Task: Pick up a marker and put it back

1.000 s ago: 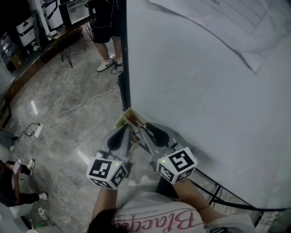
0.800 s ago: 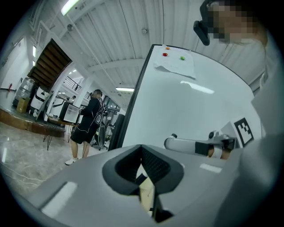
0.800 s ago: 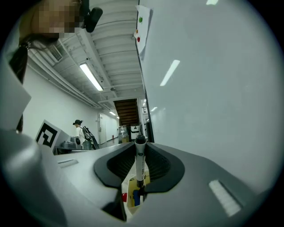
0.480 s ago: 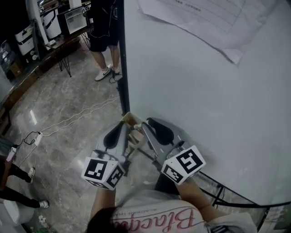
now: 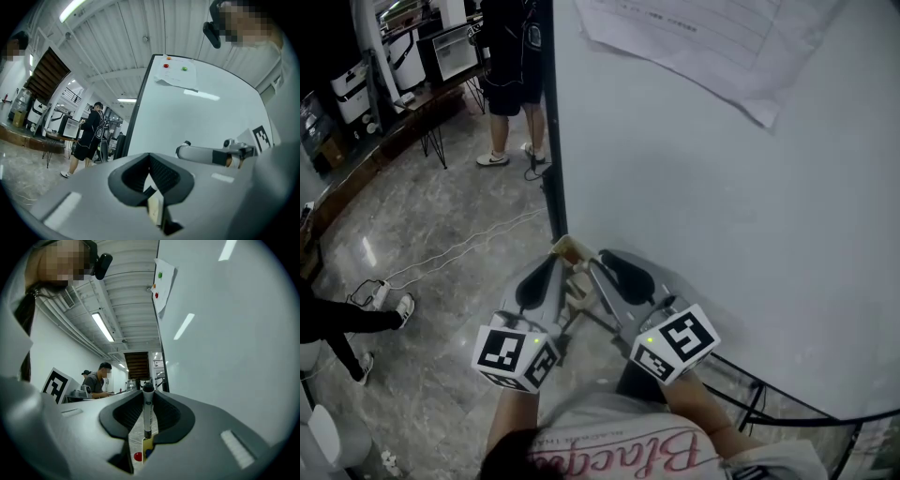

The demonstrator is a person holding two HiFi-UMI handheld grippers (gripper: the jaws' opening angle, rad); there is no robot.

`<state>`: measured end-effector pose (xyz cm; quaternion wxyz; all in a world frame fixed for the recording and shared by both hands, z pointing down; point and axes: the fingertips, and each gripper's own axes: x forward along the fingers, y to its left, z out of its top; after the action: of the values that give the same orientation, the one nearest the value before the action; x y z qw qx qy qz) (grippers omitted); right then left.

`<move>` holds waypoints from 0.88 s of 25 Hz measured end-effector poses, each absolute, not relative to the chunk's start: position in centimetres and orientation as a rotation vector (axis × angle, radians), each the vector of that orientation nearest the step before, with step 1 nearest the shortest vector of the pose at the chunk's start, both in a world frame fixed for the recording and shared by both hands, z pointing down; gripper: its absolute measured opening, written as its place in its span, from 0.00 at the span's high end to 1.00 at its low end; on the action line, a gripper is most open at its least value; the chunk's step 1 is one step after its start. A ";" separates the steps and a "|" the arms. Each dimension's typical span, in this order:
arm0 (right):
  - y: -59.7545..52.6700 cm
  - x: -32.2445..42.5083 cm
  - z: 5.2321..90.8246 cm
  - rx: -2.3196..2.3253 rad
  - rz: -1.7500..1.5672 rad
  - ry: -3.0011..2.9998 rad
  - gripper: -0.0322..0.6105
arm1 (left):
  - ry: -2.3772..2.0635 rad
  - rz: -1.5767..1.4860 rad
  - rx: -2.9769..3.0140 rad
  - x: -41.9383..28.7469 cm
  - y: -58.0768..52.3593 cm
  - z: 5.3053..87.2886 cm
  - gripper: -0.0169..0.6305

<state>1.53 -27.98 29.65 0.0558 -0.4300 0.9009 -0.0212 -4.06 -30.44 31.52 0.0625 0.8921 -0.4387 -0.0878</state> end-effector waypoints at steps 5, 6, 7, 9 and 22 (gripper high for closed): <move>-28.3 1.4 30.8 -1.346 -0.068 2.752 0.84 | -1.294 -0.278 2.686 -4.3 -30.3 31.9 0.98; -28.5 1.4 31.3 -1.362 -0.078 2.759 0.84 | -1.292 -0.275 2.682 -4.4 -30.4 32.1 0.98; -28.7 1.4 31.8 -1.376 -0.094 2.767 0.84 | -1.293 -0.271 2.677 -4.5 -30.4 32.3 0.98; -29.2 1.2 33.0 -1.395 -0.138 2.786 0.84 | -1.300 -0.262 2.663 -4.9 -30.6 32.8 0.97; -30.7 -0.2 40.3 -1.461 -0.378 2.870 0.84 | -1.315 -0.210 2.568 -6.2 -31.6 36.3 0.97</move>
<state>-0.18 -30.73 40.32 -0.0506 -0.4499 0.8840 -0.1164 -6.23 -31.57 36.27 0.1241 0.8810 -0.4509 -0.0720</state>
